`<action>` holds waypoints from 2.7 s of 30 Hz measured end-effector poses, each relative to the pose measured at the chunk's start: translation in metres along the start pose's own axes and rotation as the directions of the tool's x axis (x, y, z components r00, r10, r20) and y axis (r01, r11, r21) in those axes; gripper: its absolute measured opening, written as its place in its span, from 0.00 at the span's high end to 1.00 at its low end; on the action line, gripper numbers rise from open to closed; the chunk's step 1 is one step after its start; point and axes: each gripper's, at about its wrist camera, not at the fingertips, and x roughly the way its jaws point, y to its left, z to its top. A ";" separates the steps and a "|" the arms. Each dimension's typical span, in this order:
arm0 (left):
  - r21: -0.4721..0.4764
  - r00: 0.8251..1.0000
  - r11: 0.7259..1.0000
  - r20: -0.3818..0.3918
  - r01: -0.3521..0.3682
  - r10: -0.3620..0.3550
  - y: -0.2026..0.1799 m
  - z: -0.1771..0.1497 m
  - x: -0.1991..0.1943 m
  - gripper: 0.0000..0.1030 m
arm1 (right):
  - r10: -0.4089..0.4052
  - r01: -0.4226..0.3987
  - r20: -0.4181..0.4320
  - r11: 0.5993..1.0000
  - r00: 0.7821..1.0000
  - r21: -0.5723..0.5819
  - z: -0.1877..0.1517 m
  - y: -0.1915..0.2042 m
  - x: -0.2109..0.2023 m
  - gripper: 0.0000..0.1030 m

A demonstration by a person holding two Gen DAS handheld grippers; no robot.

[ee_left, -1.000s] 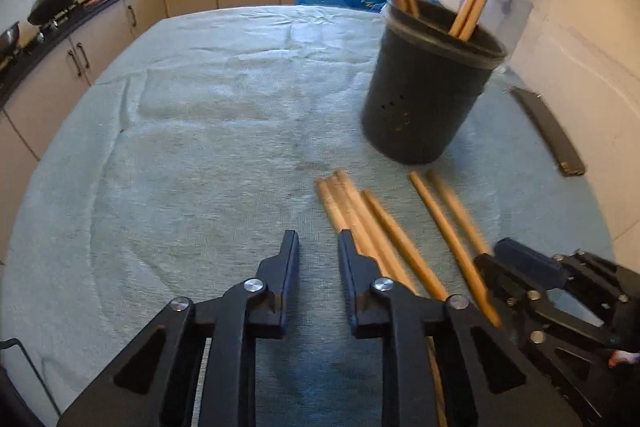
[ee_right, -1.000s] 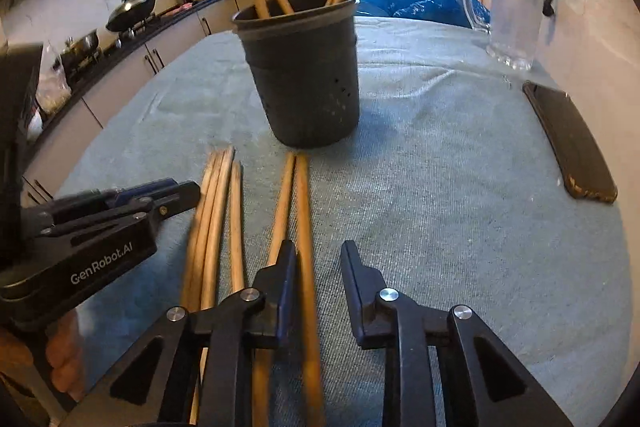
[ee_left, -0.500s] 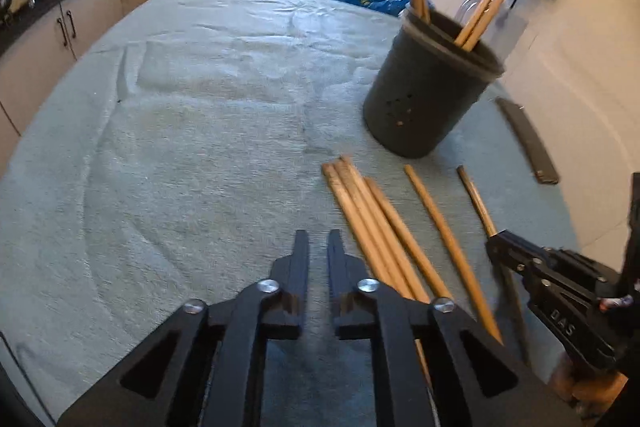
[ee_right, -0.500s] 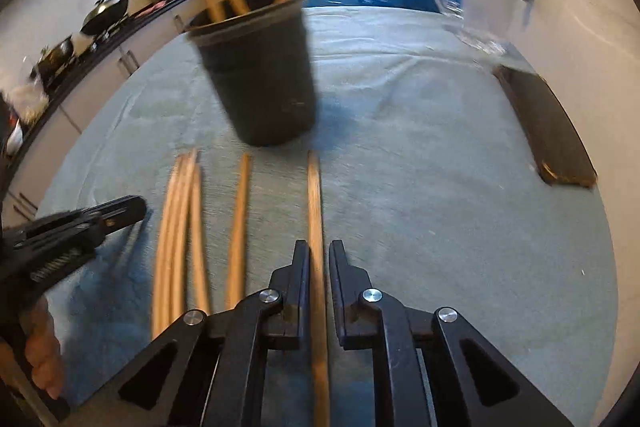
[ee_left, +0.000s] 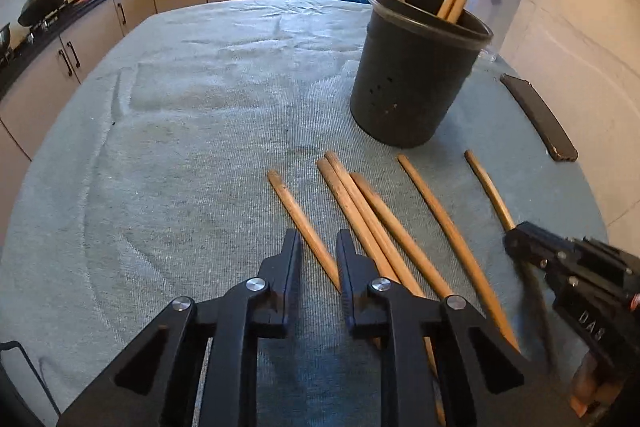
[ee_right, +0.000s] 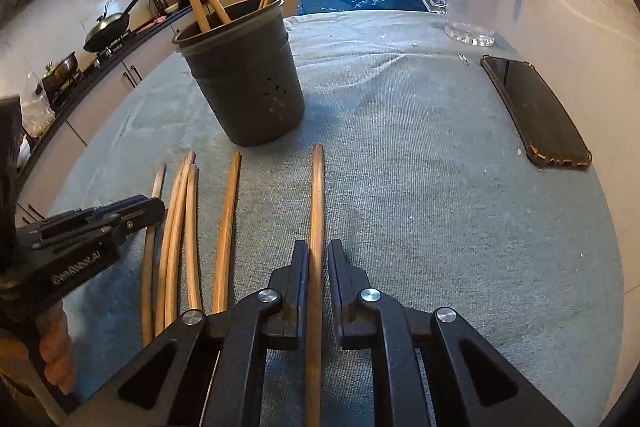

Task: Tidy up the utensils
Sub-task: 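Close the left tool on a third chopstick while the right tool grasps another chopstick, then lift the left tool's chopstick toward the black cup while the right tool carries its chopstick there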

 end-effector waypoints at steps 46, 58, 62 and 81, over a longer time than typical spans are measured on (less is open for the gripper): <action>0.201 0.984 0.979 -0.177 0.020 0.016 0.024 0.014 -0.005 0.91 | -0.161 0.101 -0.285 0.972 0.945 -0.214 0.047 0.014 0.030 0.86; 0.072 0.999 0.997 0.036 -0.015 0.012 0.044 -0.004 -0.070 0.94 | -0.021 0.018 -0.089 0.999 0.996 -0.037 0.016 -0.008 -0.029 0.93; 0.043 0.994 0.999 0.112 0.001 -0.006 0.047 -0.009 -0.100 0.94 | 0.012 -0.012 0.001 1.000 1.000 -0.001 0.010 -0.010 -0.059 0.93; 0.006 0.930 0.999 0.364 0.053 -0.052 0.031 -0.024 -0.202 0.94 | 0.071 -0.060 0.290 0.997 0.954 -0.046 -0.001 0.027 -0.157 0.93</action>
